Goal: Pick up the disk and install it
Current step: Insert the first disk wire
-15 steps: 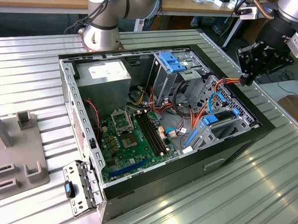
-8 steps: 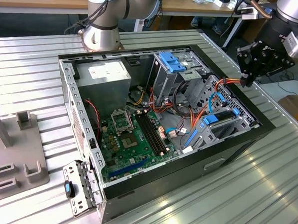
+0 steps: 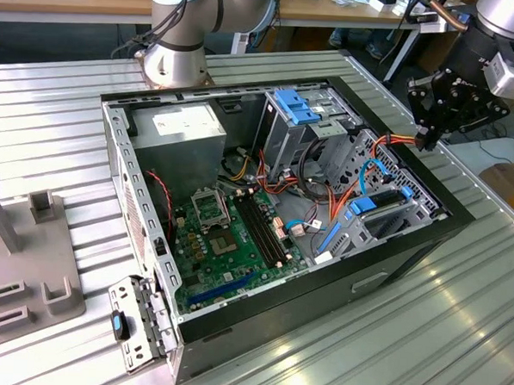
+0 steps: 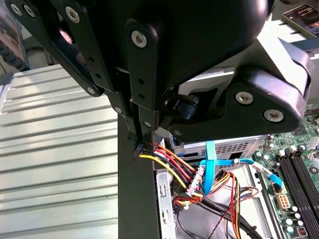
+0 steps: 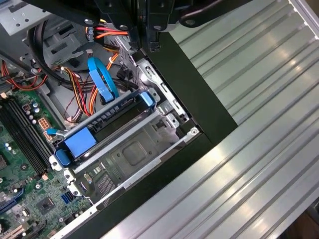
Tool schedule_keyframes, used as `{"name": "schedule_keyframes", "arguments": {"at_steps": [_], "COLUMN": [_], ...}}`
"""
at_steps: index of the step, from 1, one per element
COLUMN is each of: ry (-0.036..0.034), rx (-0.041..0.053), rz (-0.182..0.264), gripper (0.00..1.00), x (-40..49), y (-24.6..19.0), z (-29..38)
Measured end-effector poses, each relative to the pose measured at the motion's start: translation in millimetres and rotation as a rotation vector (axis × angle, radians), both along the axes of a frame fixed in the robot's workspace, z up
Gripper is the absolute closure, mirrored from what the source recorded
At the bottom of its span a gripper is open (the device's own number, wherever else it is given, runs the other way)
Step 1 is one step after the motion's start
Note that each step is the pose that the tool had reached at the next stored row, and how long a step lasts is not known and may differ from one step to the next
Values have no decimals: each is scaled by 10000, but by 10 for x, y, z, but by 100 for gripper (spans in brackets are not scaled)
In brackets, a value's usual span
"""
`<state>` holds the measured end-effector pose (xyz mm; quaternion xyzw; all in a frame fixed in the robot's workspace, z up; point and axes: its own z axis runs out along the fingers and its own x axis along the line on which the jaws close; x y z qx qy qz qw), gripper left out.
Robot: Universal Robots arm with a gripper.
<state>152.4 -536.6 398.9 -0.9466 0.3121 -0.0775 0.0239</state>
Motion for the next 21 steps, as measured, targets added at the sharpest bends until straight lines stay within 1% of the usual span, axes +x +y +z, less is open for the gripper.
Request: {"name": "schedule_keyframes", "arguments": {"at_steps": [9,11,12,13,18,21], "ry": [0,0,0,0,0,0], "rx": [0,0,0,0,0,0], "rz": [-2,-1059,-1411,-1521,-1671,-1837], "gripper": [84,84,84,84,84,84], "x": [-1,-14,-18,-19,-19,-19], "y": [0,0,-1,0,0,0], "z": [0,-1,-1,-1,-1,-1]}}
